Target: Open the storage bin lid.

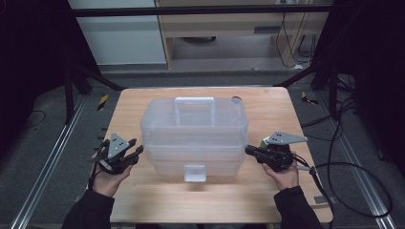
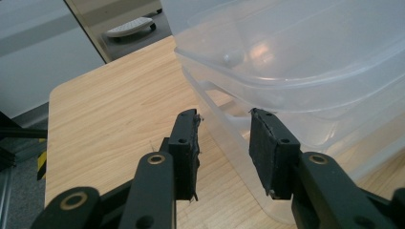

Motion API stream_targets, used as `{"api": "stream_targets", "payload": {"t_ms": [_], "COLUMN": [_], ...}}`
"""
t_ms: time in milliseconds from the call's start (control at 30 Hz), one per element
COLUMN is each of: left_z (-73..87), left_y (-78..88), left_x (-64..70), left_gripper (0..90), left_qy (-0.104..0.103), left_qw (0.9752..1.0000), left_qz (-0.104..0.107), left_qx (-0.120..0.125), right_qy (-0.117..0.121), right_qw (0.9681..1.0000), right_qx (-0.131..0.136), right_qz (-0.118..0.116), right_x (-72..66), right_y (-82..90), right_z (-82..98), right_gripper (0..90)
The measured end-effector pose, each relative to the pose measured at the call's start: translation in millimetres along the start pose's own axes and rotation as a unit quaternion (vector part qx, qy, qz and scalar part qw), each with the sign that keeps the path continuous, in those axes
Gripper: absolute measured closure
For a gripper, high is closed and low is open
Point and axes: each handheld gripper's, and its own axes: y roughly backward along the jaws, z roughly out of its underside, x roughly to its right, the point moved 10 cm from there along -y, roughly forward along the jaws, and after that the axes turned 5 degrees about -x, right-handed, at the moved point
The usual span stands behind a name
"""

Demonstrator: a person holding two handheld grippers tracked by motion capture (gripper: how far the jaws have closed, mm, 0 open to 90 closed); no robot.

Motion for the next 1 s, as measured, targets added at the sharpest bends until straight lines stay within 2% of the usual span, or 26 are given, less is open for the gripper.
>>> {"api": "stream_targets", "payload": {"t_ms": [300, 600, 733, 1000], "left_z": [-6.0, -11.3, -13.8, -17.6], "left_y": [-2.6, -0.8, 0.0, 0.2], "left_x": [5.6, 6.4, 6.5, 5.2], "left_gripper": [60.7, 60.2, 59.7, 60.7], "left_qy": [-0.008, -0.002, 0.008, 0.010], "left_qw": [0.9999, 0.9994, 0.9991, 0.9984], "left_qz": [0.000, -0.007, 0.001, 0.005], "left_qx": [0.015, 0.034, 0.043, 0.056], "right_qy": [-0.001, -0.001, -0.002, -0.002], "right_qw": [1.0000, 1.0000, 0.9999, 0.9998], "right_qx": [0.003, 0.008, 0.012, 0.018], "right_qz": [0.001, 0.000, 0.000, 0.009], "right_x": [0.3, -0.5, -0.3, 0.8], "right_y": [0.5, 1.1, 1.1, 1.7], "right_z": [-2.1, -5.6, -7.1, -10.0], "right_gripper": [90.0, 90.0, 90.0, 87.2]}}
